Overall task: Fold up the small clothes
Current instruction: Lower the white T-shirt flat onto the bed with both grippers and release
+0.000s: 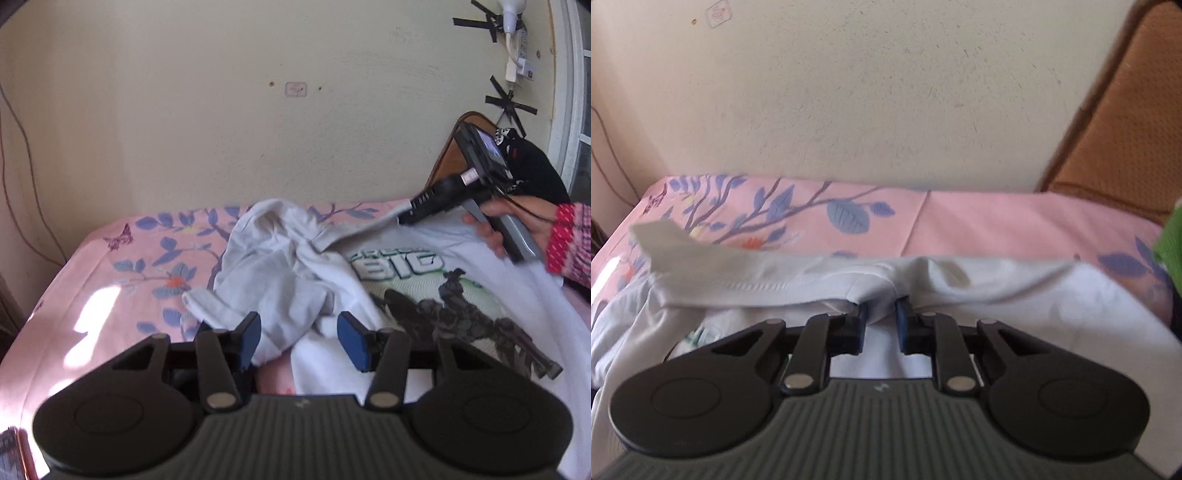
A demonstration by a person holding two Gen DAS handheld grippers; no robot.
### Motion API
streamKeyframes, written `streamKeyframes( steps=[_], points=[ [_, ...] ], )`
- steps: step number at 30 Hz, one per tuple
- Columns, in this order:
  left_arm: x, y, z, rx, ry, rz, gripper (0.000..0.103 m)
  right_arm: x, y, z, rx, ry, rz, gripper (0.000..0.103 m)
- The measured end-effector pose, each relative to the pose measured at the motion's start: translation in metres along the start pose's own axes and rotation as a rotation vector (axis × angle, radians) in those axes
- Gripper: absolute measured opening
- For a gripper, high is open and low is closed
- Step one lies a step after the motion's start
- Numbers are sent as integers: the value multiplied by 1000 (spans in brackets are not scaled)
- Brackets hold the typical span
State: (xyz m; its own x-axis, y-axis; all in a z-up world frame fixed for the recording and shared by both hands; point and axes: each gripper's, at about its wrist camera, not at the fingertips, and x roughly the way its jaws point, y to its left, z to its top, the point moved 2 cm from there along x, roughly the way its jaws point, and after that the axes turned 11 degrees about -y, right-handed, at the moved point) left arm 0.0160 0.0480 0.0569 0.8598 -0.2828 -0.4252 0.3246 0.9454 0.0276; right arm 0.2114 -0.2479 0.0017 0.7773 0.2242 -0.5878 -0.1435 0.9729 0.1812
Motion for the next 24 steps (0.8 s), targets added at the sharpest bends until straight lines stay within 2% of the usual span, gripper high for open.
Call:
streamKeyframes(
  steps=[4,6,8,9,11,12,14,16,18,19,20,21,22,23,24],
  points=[
    [1,17,-19,-51,76,88,47,34,-12,37,23,-133,-135,25],
    [1,26,-24,-74,97,99,50,26,-11,48,43,-153,-124,25],
    [3,33,-28,-85,116,94,53,1,0,48,4,-182,-65,29],
    [6,35,-28,-101,129,83,53,-14,7,45,-21,-193,-31,34],
    [14,40,-29,-170,149,33,53,-39,24,35,-61,-185,49,36],
    [20,44,-27,-209,152,7,53,-49,34,29,-77,-173,90,36],
    [33,54,-22,-285,147,4,65,-61,53,15,-85,-133,179,36],
    [46,71,-17,-369,149,17,65,-59,76,4,-76,-65,264,36],
    [60,90,-13,-465,147,25,60,-37,99,-5,-46,46,344,36],
    [68,99,-10,-491,148,45,45,-23,111,-9,-26,96,364,36],
    [76,108,-6,-495,151,84,23,-6,122,-12,-20,125,368,36],
    [84,117,-1,-483,151,141,16,7,131,-11,-30,120,346,35],
    [91,128,6,-466,130,224,14,17,136,-6,-55,82,297,34],
    [95,139,12,-458,96,303,14,18,131,4,-100,-2,209,35],
    [97,151,17,-454,68,363,14,17,125,14,-126,-101,110,42]
  ],
)
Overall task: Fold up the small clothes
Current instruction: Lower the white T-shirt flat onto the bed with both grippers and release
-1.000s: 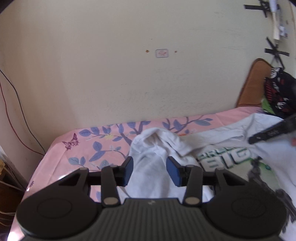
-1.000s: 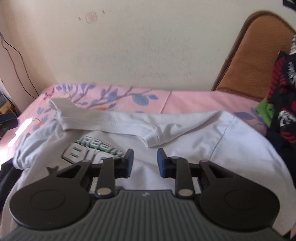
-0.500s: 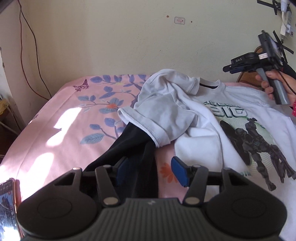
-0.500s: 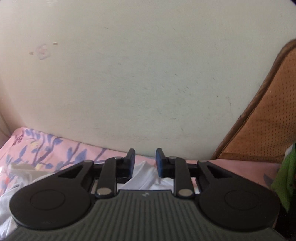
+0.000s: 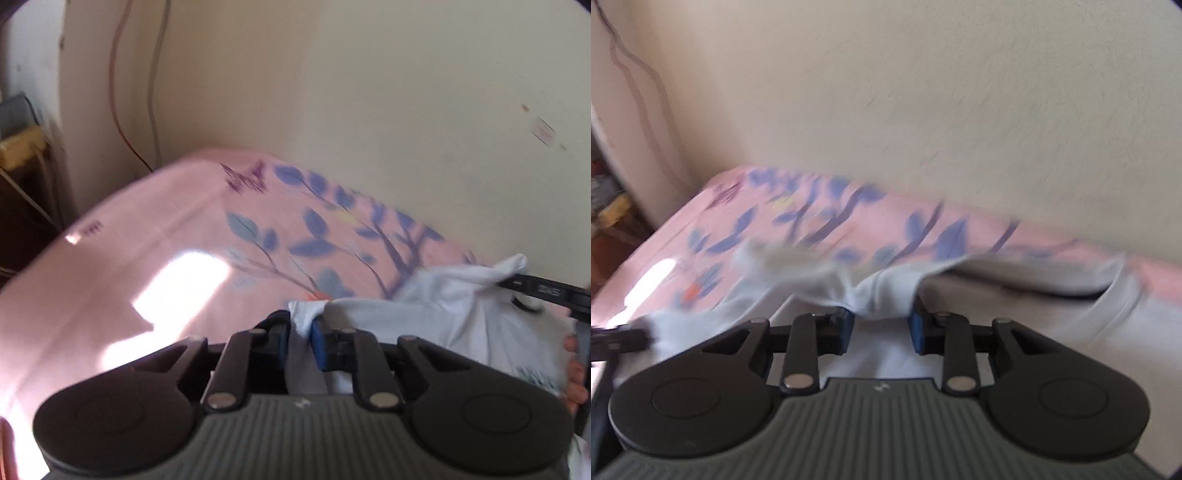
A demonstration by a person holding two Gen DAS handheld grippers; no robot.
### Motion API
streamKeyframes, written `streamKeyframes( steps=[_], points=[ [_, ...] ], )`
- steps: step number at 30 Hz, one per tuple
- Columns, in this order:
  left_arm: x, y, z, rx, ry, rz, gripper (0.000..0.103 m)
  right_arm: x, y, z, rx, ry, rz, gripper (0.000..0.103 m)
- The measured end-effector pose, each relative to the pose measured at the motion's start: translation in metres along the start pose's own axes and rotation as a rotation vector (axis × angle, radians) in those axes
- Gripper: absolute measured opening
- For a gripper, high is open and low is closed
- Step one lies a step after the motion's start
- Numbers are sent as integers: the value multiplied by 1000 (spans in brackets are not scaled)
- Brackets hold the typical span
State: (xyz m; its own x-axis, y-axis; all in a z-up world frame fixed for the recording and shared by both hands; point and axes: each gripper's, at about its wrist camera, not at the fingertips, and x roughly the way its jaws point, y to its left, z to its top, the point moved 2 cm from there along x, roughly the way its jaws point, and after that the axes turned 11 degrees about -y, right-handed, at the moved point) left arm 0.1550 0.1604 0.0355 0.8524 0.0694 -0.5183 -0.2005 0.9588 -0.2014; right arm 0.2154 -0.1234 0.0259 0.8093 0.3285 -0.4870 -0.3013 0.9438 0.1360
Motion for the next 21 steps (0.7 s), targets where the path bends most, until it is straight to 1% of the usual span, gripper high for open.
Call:
streamKeyframes(
  steps=[1,2,4,5,6,7,8,10,11,12,14,15,16,17,18,19,21],
  points=[
    [3,6,9,-12,-24,31,14,1,-4,10,9,-72,-62,48],
    [5,11,16,-36,-30,26,14,-4,-13,20,72,-120,-71,48],
    [2,15,22,-71,-26,-28,18,-21,-24,31,213,-141,33,49],
    [-3,13,22,-56,-26,-39,31,-33,-25,32,233,-133,87,49],
    [-9,9,19,-31,-24,-45,43,-45,-23,30,212,-119,112,49],
    [-16,5,14,-9,-22,-56,61,-60,-19,26,172,-107,126,49],
    [-27,0,8,19,-23,-72,64,-76,-16,19,128,-101,139,49],
    [-48,-8,-10,90,8,-117,64,-112,-17,2,60,-104,154,49],
    [-63,-12,-20,119,28,-150,65,-131,-18,-9,37,-106,158,49],
    [-80,-14,-32,135,44,-190,65,-150,-22,-20,25,-106,165,49],
    [-115,-15,-56,165,82,-271,70,-191,-37,-43,22,-110,180,50],
    [-132,-16,-68,179,100,-300,72,-211,-42,-54,25,-115,182,50],
    [-146,-17,-78,189,112,-318,72,-229,-46,-65,30,-124,175,51],
    [-162,-19,-90,193,127,-340,72,-238,-43,-77,36,-134,159,52],
    [-173,-21,-100,194,145,-359,72,-239,-32,-87,45,-143,132,52],
    [-183,-22,-108,193,162,-374,72,-252,-36,-96,54,-153,115,52],
    [-194,-26,-121,187,193,-382,70,-272,-41,-113,92,-166,83,53]
  ],
)
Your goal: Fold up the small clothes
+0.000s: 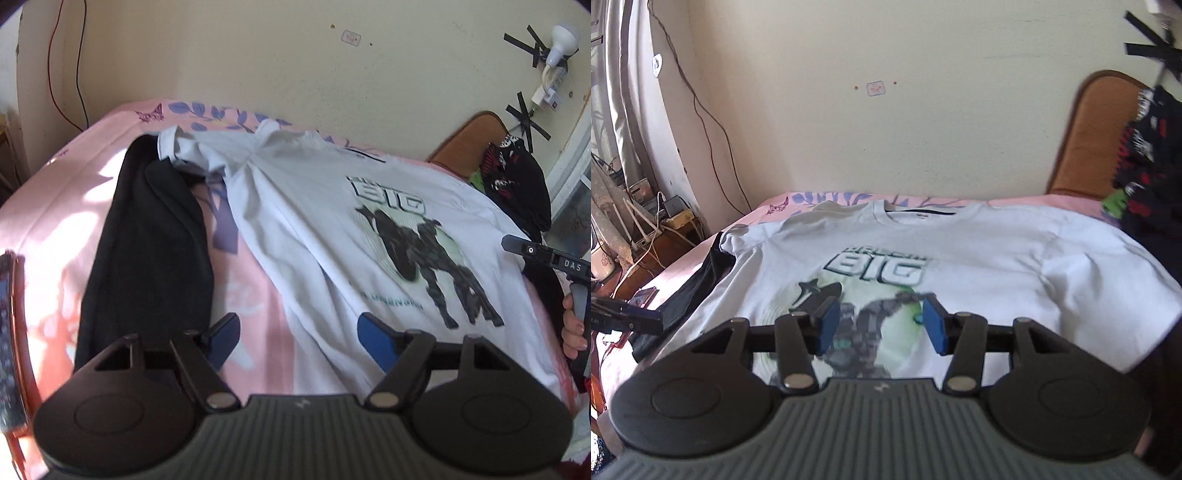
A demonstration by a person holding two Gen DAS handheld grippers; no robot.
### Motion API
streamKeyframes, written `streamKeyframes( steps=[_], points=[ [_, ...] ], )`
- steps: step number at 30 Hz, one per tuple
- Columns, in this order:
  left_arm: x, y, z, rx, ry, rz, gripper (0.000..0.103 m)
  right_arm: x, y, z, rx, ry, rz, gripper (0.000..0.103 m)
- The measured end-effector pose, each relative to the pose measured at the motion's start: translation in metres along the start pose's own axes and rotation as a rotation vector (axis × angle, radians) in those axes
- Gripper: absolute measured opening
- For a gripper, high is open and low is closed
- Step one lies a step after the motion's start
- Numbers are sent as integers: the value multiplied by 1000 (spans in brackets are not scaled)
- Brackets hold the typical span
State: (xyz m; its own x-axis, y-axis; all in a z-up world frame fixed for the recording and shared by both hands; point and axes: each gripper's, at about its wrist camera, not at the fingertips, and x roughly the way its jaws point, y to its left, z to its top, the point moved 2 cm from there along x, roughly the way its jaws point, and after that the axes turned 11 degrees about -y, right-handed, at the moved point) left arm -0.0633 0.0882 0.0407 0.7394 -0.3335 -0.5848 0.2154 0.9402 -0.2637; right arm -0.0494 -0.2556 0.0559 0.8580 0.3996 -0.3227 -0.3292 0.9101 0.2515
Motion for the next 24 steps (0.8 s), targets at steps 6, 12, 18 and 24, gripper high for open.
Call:
streamKeyframes(
  steps=[6,12,18,24],
  points=[
    [5,-11,-14,-56,71,-57,44,-45,0,-18,98,-69,-72,53],
    [-10,18,-19,-12,47,155,5,-89,-8,-31,123,-112,-117,53],
    [-58,63,-25,-113,23,181,8,-125,-5,-51,107,-90,-162,53],
    [-66,17,-50,29,49,61,66,-157,12,-85,135,32,-187,57]
  ],
)
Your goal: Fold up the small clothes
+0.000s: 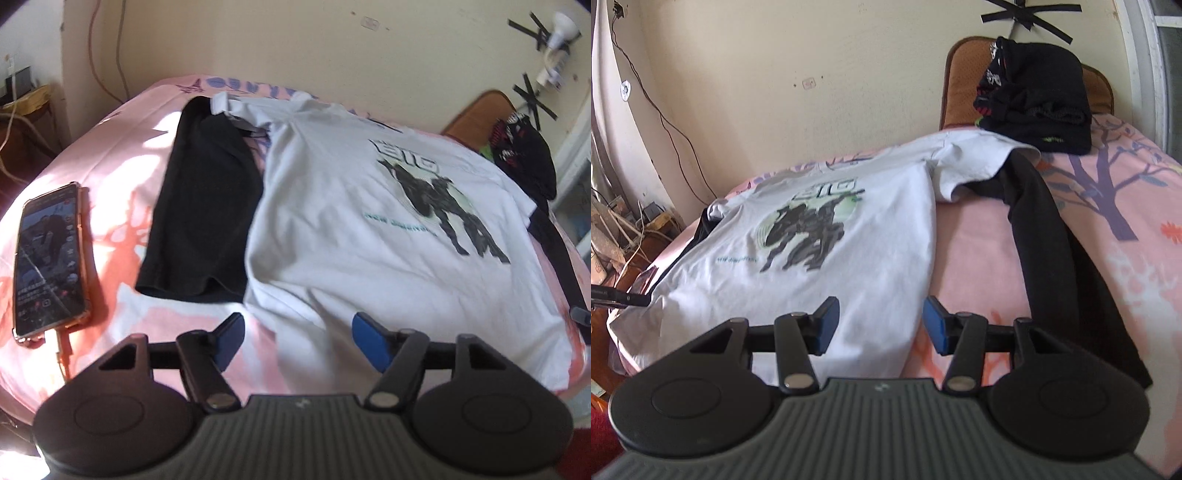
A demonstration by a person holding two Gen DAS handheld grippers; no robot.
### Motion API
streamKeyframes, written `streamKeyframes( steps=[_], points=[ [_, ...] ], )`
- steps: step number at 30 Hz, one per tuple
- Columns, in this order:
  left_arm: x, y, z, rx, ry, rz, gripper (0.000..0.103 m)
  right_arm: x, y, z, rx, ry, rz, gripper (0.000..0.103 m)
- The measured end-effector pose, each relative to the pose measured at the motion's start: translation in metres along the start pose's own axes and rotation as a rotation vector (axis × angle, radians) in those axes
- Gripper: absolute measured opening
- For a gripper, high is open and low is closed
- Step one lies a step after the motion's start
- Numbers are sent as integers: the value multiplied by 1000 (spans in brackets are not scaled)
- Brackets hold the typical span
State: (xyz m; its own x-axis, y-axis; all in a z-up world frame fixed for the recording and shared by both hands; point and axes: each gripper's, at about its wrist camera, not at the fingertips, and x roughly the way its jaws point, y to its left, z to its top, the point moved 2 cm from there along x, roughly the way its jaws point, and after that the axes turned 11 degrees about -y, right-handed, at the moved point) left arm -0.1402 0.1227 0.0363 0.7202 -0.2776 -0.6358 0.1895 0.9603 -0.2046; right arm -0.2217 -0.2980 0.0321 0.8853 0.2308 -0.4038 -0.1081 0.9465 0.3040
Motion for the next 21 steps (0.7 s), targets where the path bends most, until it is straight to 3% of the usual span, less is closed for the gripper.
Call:
streamKeyframes(
  steps=[1,3,5,6,7,9,14,16,18,19,20,21],
  points=[
    [3,-7,-4,21,13,-4,66,-4,2,-6,4,22,0,63],
    [8,-14,-12,54,47,1,59,-10,9,-20,13,54,7,66],
    [8,-14,-18,91,42,37,23,-10,17,-33,28,94,27,62],
    [6,-13,-18,102,49,47,10,-11,23,-40,21,94,35,41],
    [4,-10,-18,77,57,35,5,-13,29,-43,-5,96,42,10],
    [-6,-5,-17,26,58,-8,4,-14,36,-41,-37,120,49,10],
    [-23,-6,-29,24,87,-46,6,-43,23,-1,-139,75,12,10],
    [-20,-5,-36,48,99,-13,11,-43,22,-5,-223,195,34,11],
    [-22,5,-36,-3,82,-37,14,-40,26,-12,-407,232,-42,24],
    [-26,11,-33,-30,59,-30,24,-39,26,-9,-456,222,-75,32],
    [-30,17,-30,-47,25,-11,38,-38,22,0,-459,192,-84,33],
    [-35,21,-27,-62,-9,9,42,-38,18,11,-426,156,-70,33]
  ],
)
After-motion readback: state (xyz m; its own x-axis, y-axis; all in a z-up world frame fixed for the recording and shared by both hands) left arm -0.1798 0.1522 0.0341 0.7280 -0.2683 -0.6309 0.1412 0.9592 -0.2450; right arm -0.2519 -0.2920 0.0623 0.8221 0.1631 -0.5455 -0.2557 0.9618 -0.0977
